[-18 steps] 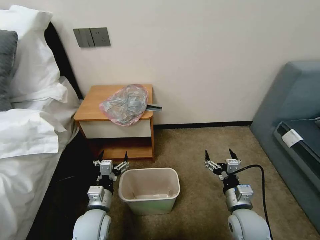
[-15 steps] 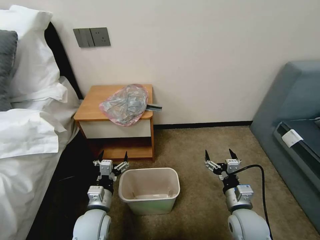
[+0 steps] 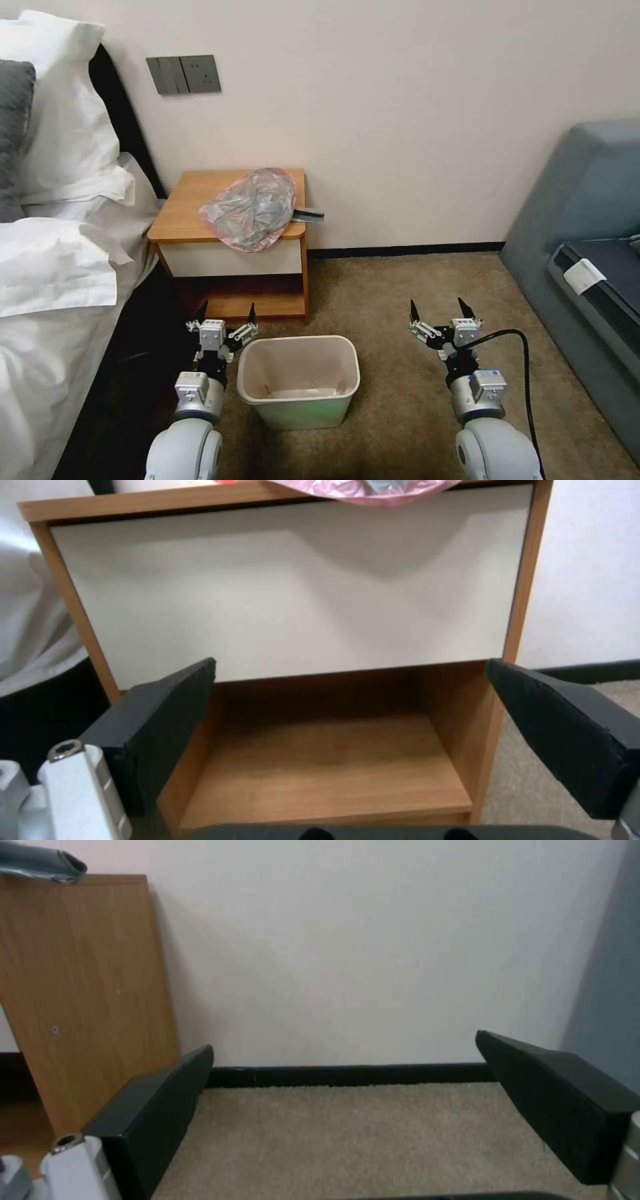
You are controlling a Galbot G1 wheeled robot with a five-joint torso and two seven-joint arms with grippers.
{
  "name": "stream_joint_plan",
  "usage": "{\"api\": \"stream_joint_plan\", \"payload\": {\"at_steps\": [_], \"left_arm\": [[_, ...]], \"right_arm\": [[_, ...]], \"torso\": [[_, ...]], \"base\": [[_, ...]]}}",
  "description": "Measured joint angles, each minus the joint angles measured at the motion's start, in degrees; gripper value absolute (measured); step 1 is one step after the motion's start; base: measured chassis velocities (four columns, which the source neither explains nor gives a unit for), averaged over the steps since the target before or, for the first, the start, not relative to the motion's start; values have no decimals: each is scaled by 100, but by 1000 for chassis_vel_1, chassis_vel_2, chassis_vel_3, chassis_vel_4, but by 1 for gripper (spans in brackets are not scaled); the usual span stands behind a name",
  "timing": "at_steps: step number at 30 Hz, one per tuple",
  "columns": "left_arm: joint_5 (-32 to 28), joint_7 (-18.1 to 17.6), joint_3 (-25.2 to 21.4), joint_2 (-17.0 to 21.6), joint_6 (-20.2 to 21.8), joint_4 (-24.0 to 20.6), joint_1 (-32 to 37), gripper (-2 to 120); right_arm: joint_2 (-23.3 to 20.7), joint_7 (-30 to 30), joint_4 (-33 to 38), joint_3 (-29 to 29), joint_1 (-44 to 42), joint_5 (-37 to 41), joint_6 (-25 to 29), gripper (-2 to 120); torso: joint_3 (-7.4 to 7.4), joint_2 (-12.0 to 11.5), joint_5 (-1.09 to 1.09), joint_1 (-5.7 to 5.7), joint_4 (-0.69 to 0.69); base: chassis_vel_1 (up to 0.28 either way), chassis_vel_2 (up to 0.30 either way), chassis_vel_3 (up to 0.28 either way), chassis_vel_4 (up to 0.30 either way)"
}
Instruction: Pick up the garbage bag from the table and place it over the trash can.
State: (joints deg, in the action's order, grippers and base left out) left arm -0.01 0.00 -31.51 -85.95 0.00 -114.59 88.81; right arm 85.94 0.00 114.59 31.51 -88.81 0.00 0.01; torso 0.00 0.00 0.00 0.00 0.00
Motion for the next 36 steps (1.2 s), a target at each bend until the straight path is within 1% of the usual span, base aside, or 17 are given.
{"api": "stream_joint_plan", "payload": {"at_steps": [10, 12, 13, 14, 16, 17, 18, 19, 21, 22, 25, 26, 27, 29, 31, 34, 36], "left_arm": [[0, 0, -2, 0, 1, -8, 4, 100], [-7, -6, -29, -5, 27, -79, 41, 100], [-34, -18, -80, -23, 73, -207, 108, 100], [-34, -18, -80, -23, 73, -207, 108, 100], [-111, -55, -203, -64, 192, -510, 272, 100], [-118, -59, -215, -69, 204, -539, 288, 100], [-184, -90, -325, -103, 312, -806, 433, 100], [-184, -90, -325, -103, 312, -806, 433, 100], [-279, -133, -479, -158, 468, -1196, 637, 100], [-279, -133, -479, -158, 468, -1196, 637, 100], [-391, -189, -673, -224, 656, -1674, 896, 100], [-419, -203, -721, -239, 702, -1792, 958, 100], [-419, -203, -721, -239, 702, -1792, 958, 100], [-502, -243, -858, -283, 839, -2131, 1140, 100], [-524, -252, -892, -295, 874, -2220, 1186, 100], [-639, -306, -1083, -360, 1060, -2693, 1441, 100], [-666, -318, -1130, -377, 1104, -2796, 1505, 100]], "right_arm": [[-1, 0, 17, 0, -6, 1, -10, 100], [-19, 33, 195, 0, -45, 20, -87, 100], [-38, 76, 393, 1, -88, 43, -169, 100], [-38, 76, 393, 1, -88, 43, -169, 100], [-78, 159, 793, 0, -182, 91, -347, 100], [-85, 171, 853, 0, -194, 98, -374, 100], [-122, 241, 1190, 0, -270, 141, -524, 100], [-122, 241, 1190, 0, -270, 141, -524, 100], [-172, 339, 1660, 0, -382, 198, -732, 100], [-172, 339, 1660, 0, -382, 198, -732, 100], [-235, 463, 2259, 1, -521, 270, -999, 100], [-251, 495, 2406, 1, -556, 287, -1066, 100], [-251, 495, 2406, 1, -556, 287, -1066, 100], [-357, 666, 2819, -70, -677, 476, -1359, 100], [-393, 710, 2863, -116, -711, 540, -1441, 100], [-478, 800, 2928, -187, -774, 696, -1569, 100], [-492, 800, 2928, -191, -777, 710, -1570, 100]], "torso": [[0, 0, 0, 0, 0], [0, 0, 0, 0, -1], [0, 0, -2, 0, 0], [0, 0, -2, 0, 0], [0, 0, 0, 0, 0], [0, 0, 0, 0, 0], [0, 0, 0, 0, 0], [0, 0, 0, 0, 0], [0, 0, 0, 0, 0], [0, 0, 0, 0, 0], [0, 0, 0, 0, 0], [0, 0, 0, 0, 0], [0, 0, 0, 0, 0], [-1, 1, -2, 0, 0], [0, 0, -3, 0, 1], [0, 0, 0, 0, 0], [0, 0, 1, 0, 0]], "base": [[0, 0, 0, 0], [0, 0, 0, 0], [0, 0, 0, 0], [0, 0, 0, 0], [0, 0, 0, 0], [0, 0, 0, 0], [0, 0, 0, 0], [0, 0, 0, 0], [0, 0, 0, 0], [0, 0, 0, 0], [0, 0, 0, 0], [0, 0, 0, 0], [0, 0, 0, 0], [0, 0, 0, 0], [0, 0, 0, 0], [0, 0, 0, 0], [0, 0, 0, 0]]}}
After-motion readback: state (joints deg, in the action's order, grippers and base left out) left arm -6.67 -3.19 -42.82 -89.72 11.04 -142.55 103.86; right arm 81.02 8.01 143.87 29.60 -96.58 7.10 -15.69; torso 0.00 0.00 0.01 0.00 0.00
